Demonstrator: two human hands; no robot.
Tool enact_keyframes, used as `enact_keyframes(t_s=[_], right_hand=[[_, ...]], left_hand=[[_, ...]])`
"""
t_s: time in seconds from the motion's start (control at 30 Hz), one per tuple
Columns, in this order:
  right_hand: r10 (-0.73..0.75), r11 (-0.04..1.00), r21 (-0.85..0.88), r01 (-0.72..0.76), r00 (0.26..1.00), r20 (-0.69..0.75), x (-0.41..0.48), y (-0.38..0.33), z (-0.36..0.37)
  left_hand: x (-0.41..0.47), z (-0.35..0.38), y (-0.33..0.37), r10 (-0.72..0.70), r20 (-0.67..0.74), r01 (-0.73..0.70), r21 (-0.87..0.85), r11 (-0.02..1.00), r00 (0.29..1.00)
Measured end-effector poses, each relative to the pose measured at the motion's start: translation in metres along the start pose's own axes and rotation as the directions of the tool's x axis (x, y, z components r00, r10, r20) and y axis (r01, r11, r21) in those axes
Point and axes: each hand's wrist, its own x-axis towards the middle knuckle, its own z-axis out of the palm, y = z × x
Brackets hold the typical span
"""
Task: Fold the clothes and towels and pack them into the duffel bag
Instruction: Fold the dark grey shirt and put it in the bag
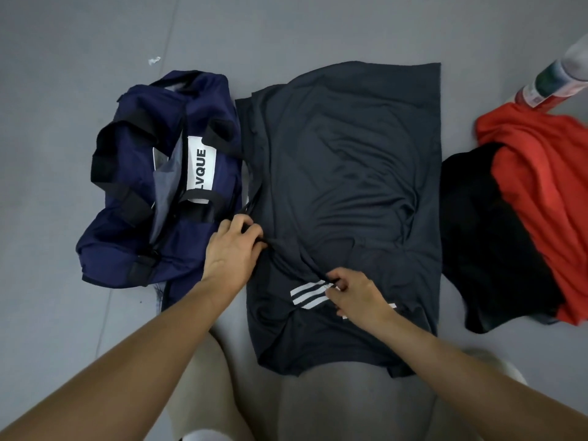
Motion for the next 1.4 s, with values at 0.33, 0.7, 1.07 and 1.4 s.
enact_keyframes(t_s=[0.33,0.7,1.07,1.4], right_hand=[[-0.414,0.797,-0.505,0.331,0.908,-0.058,-0.01,0.021,-0.019],[-0.484,0.297,-0.908,0.294,0.866,0.122,-0.017,0.089,-0.048],[-0.453,0.117,-0.902,0.416,0.83,0.325,-0.065,0.148,-0.088],[-0.566,0.115,-0.89,0.441,0.766,0.306,-0.066,0.148,-0.083]], left_hand=[[-0.036,0.03,0.063,0.173,-0.094,-0.179,-0.064,0.982,0.981],[-0.057,0.051,0.076,0.222,0.32,-0.266,0.1,0.959,0.921],[-0.158,0.034,0.035,0.406,0.417,-0.476,0.074,0.876,0.813],[-0.149,0.039,0.041,0.399,0.363,-0.47,0.129,0.873,0.842]])
